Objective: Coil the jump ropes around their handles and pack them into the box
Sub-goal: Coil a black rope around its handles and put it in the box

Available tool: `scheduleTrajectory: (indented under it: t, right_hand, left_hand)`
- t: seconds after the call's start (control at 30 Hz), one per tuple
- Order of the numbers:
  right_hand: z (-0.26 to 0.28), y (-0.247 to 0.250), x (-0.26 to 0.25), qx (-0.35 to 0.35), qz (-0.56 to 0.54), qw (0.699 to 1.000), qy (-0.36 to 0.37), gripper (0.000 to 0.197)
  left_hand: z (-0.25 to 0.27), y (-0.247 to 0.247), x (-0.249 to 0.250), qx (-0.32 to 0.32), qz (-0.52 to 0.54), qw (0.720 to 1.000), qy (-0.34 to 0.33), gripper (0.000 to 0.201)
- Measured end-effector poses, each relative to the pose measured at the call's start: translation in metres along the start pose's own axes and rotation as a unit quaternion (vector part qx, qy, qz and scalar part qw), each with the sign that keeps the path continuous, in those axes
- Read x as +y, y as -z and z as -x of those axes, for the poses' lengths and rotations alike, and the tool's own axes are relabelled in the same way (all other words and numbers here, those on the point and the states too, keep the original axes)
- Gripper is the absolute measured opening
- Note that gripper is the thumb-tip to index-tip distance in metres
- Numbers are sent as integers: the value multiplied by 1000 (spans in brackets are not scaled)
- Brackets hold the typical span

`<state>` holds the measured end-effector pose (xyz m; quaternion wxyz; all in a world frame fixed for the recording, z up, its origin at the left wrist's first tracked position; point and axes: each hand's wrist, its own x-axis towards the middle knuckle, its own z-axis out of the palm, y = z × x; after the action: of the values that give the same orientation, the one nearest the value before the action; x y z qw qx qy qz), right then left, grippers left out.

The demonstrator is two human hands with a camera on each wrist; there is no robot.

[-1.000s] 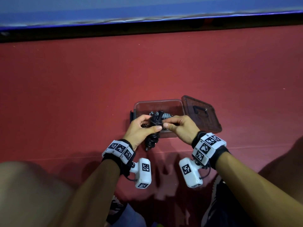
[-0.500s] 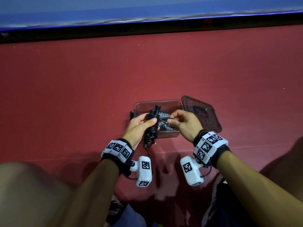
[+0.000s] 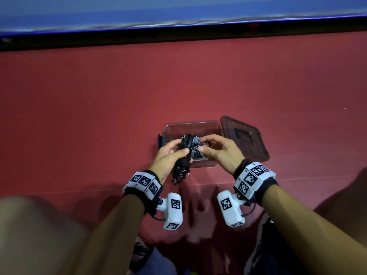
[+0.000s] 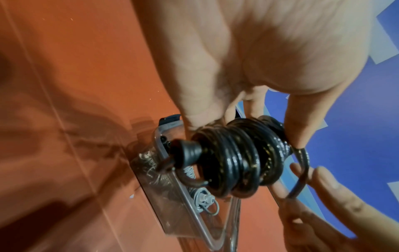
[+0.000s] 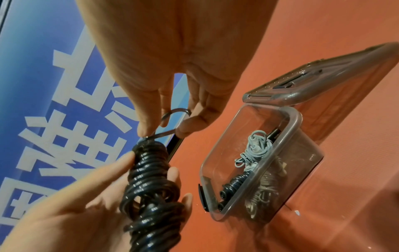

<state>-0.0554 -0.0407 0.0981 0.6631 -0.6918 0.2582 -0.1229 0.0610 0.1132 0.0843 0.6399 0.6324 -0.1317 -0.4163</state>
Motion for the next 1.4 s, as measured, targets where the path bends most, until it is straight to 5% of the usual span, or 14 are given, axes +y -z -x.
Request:
scheduleTrajectory:
  t: [0.3, 0.43, 0.87, 1.4]
  right_hand:
    - [-1, -3, 4, -9, 23, 1000, 2, 25]
    - [0, -7, 1, -30, 45, 999, -4, 32]
    - [-3, -3, -10, 19, 22, 1000, 0, 4]
    - [-3, -1, -7, 20, 50, 998, -37, 26]
  left_hand:
    - [6, -7, 4, -60, -14, 998, 12, 23]
    - [4, -8, 3, -82, -46, 995, -23, 35]
    - [-4, -6, -7, -55, -31, 998, 6, 37]
    - [-5, 2, -11, -89, -65, 994, 9, 32]
